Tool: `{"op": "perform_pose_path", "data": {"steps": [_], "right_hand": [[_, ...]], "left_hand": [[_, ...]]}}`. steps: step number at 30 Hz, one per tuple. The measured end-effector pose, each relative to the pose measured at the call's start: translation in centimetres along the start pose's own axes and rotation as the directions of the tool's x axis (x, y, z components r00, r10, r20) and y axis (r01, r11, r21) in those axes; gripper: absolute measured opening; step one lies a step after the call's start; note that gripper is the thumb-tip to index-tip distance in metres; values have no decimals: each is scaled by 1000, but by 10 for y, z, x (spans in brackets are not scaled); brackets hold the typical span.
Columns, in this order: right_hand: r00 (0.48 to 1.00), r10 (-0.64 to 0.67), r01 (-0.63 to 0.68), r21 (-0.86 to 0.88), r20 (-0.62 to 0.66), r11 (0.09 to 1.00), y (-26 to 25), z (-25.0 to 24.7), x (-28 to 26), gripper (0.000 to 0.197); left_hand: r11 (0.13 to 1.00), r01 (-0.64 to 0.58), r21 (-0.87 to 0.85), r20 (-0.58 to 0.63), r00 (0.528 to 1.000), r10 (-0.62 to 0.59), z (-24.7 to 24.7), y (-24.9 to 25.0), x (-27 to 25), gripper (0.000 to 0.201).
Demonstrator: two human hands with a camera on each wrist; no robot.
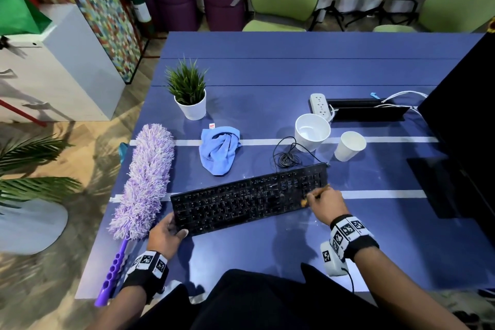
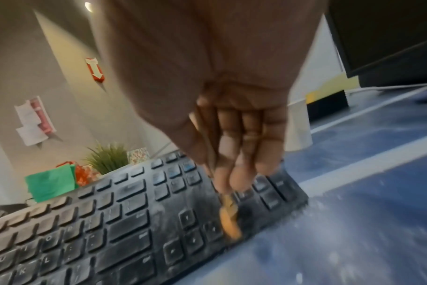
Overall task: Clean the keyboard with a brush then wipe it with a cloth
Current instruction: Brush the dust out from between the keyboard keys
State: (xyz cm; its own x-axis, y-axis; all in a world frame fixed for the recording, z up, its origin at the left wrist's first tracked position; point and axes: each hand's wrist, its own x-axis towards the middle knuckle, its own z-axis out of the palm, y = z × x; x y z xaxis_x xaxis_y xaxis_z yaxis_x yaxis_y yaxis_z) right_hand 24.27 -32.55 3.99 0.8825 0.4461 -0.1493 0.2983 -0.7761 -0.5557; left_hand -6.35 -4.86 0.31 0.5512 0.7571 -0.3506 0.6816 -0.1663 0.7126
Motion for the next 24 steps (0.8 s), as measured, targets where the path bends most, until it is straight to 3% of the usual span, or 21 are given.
{"op": "perform_pose_path", "data": {"steps": [1, 3, 5, 7, 9, 11, 15, 18, 22, 24], "right_hand": [[1000, 3, -3, -23, -3, 1000, 0, -1, 0, 22], [979, -119, 133, 78, -163, 988, -6, -4, -5, 18], [948, -139, 192, 164, -287, 968, -7, -4, -7, 14], [969, -44, 67, 88, -242, 994, 0, -5, -4, 19], [959, 31, -3, 101, -281, 995, 10, -8, -2, 22], [949, 20, 46, 201, -315, 978, 10, -11, -4, 18], [943, -164, 245, 266, -291, 933, 8, -4, -10, 11], [934, 6, 127, 349, -357, 928, 13, -5, -2, 14], [954, -169, 236, 273, -247, 933, 14, 1, -4, 10], [955, -43, 143, 331, -292, 933, 19, 0, -2, 10]], "left_hand": [[1000, -1, -3, 2, 1000, 1, 0, 1, 0, 42], [1000, -8, -17, 1, 1000, 8, 1, 3, -1, 42], [999, -14, -35, 2, 1000, 14, 0, 2, -2, 44], [999, -16, -28, 1, 1000, 16, 1, 0, -1, 44], [999, -10, -45, 8, 1000, 11, 2, -1, -1, 45], [999, -4, -53, 11, 1000, 4, 2, -6, -1, 45], [998, -11, -64, 30, 999, 13, 3, -15, 4, 51], [998, -14, -62, 23, 1000, 16, 4, -13, 5, 50], [999, -31, -41, 22, 999, 32, 4, -14, 7, 50], [999, -32, -24, 23, 999, 33, 4, -14, 6, 51]]}}
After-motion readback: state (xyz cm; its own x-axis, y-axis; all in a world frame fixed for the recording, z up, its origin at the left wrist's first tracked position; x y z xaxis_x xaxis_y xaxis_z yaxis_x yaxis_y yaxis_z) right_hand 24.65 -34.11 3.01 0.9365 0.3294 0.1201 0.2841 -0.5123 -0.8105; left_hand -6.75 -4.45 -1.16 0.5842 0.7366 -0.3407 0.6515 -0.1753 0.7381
